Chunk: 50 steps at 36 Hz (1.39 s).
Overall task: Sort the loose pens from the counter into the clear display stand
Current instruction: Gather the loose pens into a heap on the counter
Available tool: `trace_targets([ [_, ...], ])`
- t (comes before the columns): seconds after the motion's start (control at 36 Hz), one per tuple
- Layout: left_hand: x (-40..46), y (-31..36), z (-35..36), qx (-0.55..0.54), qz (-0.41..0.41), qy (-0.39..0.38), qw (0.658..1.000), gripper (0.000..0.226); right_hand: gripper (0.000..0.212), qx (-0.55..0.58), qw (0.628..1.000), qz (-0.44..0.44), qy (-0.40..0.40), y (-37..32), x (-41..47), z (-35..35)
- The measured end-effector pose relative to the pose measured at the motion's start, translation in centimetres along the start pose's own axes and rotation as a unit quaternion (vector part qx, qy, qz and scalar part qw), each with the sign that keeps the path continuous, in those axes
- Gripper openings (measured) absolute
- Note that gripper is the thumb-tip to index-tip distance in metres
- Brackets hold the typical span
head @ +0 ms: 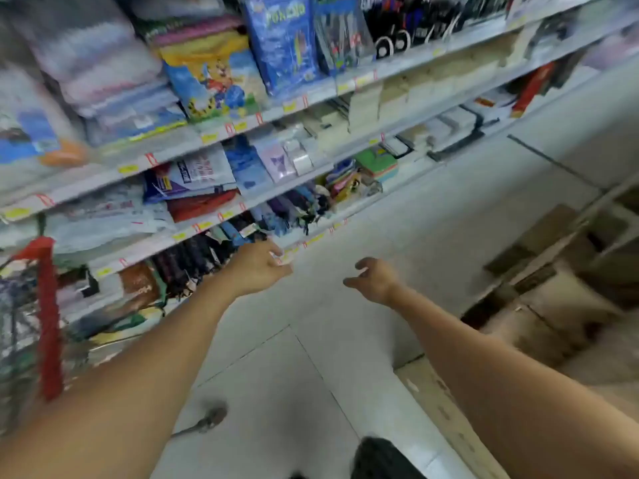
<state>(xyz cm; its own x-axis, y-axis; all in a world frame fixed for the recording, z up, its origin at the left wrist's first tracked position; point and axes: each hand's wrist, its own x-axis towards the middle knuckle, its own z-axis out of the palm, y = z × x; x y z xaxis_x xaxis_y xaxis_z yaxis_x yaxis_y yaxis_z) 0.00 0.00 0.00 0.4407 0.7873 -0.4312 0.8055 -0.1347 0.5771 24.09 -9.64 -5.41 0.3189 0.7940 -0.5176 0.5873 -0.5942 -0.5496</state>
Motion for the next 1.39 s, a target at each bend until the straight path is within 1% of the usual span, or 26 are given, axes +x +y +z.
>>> trace_targets([
  [0.06,2.8,1.3,1.9,0.001,-0.005,-0.03,1.0,0.046,0.06,-0.005,0.999,0.039,0.004,2.1,0.8,-1.0],
  [0.14,7.9,3.7,5.0,0.021,0.001,-0.097,0.995,0.044,0.056,0.013,0.996,0.089,0.026,5.9,2.9,-3.1],
  [0.25,16.0,8.2,8.3,0.068,0.035,-0.135,0.988,0.039,0.056,0.054,0.989,0.124,0.053,9.5,8.5,-6.3],
  [0.39,26.2,13.3,10.8,0.085,0.029,-0.184,0.979,0.037,0.057,0.097,0.979,0.176,0.025,12.8,17.2,-9.7],
  [0.5,33.6,18.5,10.7,0.137,0.045,-0.22,0.965,0.036,0.058,0.116,0.97,0.214,0.0,14.1,22.0,-14.4],
  [0.56,37.4,21.8,10.2,0.141,0.057,-0.228,0.962,0.037,0.057,0.123,0.966,0.226,0.006,14.4,24.4,-17.6],
  [0.72,49.6,32.7,9.6,0.125,0.119,-0.235,0.957,0.038,0.053,0.151,0.956,0.246,0.058,15.8,33.0,-27.9],
  [0.83,58.5,39.0,10.8,0.128,0.146,-0.251,0.948,0.039,0.052,0.168,0.946,0.269,0.062,17.3,38.6,-34.3],
  [0.92,64.3,44.2,12.3,0.136,0.159,-0.27,0.94,0.038,0.05,0.176,0.935,0.296,0.088,19.1,41.3,-39.7],
  [0.97,67.4,48.1,13.2,0.147,0.167,-0.289,0.931,0.042,0.048,0.173,0.931,0.306,0.102,20.4,43.0,-43.4],
  [1.08,73.5,57.5,15.7,0.172,0.192,-0.323,0.911,0.045,0.053,0.177,0.921,0.322,0.126,24.3,46.8,-50.9],
  [1.19,80.2,66.8,19.4,0.199,0.222,-0.336,0.893,0.045,0.056,0.219,0.903,0.333,0.161,29.9,52.4,-58.1],
  [1.28,84.9,72.9,22.0,0.209,0.232,-0.338,0.888,0.042,0.057,0.248,0.891,0.337,0.175,34.2,56.9,-62.8],
  [1.39,90.2,80.3,24.4,0.22,0.235,-0.338,0.884,0.04,0.057,0.278,0.879,0.346,0.172,38.3,61.5,-68.8],
])
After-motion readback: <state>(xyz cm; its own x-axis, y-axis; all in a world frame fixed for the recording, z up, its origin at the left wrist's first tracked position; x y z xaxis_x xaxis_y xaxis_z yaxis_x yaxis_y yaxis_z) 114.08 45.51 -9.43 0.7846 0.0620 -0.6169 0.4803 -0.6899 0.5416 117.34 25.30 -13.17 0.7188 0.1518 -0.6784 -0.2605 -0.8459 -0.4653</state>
